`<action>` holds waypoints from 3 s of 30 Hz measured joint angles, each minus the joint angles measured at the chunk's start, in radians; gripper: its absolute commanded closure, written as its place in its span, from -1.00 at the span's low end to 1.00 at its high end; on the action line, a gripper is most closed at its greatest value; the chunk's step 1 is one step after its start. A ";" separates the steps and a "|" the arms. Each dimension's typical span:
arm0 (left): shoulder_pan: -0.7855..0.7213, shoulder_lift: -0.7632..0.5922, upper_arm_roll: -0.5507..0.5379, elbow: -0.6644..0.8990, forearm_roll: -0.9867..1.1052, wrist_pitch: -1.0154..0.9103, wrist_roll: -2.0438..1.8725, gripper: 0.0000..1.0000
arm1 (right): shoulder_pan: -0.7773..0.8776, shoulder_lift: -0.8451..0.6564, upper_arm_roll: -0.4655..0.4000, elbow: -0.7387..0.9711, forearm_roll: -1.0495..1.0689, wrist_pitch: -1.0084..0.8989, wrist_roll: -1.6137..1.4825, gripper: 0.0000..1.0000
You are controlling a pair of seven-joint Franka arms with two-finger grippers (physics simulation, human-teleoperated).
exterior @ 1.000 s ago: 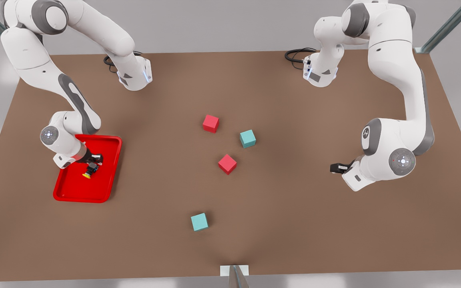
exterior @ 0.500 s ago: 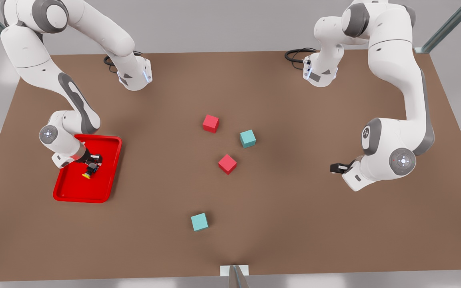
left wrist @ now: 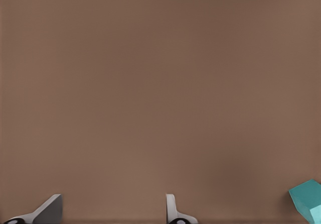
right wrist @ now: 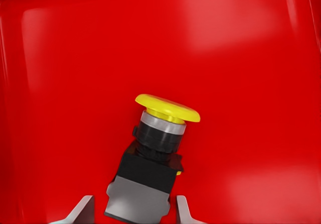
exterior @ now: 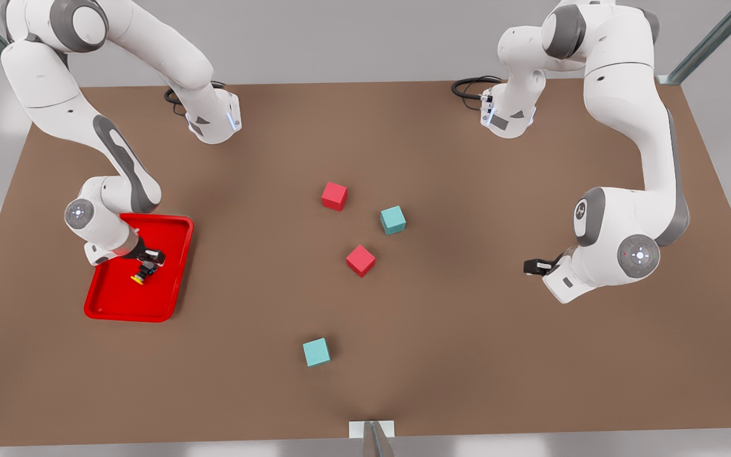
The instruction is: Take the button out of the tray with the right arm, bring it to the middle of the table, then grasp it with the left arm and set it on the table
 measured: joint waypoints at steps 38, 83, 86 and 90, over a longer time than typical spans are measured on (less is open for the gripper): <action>0.004 -0.004 0.000 -0.002 0.001 0.011 0.000 -1.00 | 0.412 -0.044 0.232 0.376 0.112 -0.362 0.370 0.07; -0.347 0.275 0.000 0.166 -0.002 0.130 0.065 -1.00 | 0.575 -0.408 -0.541 0.794 0.413 -1.189 0.373 -1.00; -0.381 0.322 -0.001 0.172 -0.004 0.187 0.093 -1.00 | 0.576 -0.379 -0.518 0.877 0.416 -1.243 0.270 -1.00; -0.398 0.387 -0.001 0.217 -0.006 0.244 0.115 -1.00 | 0.703 -0.355 -0.480 0.880 0.416 -1.285 0.159 -1.00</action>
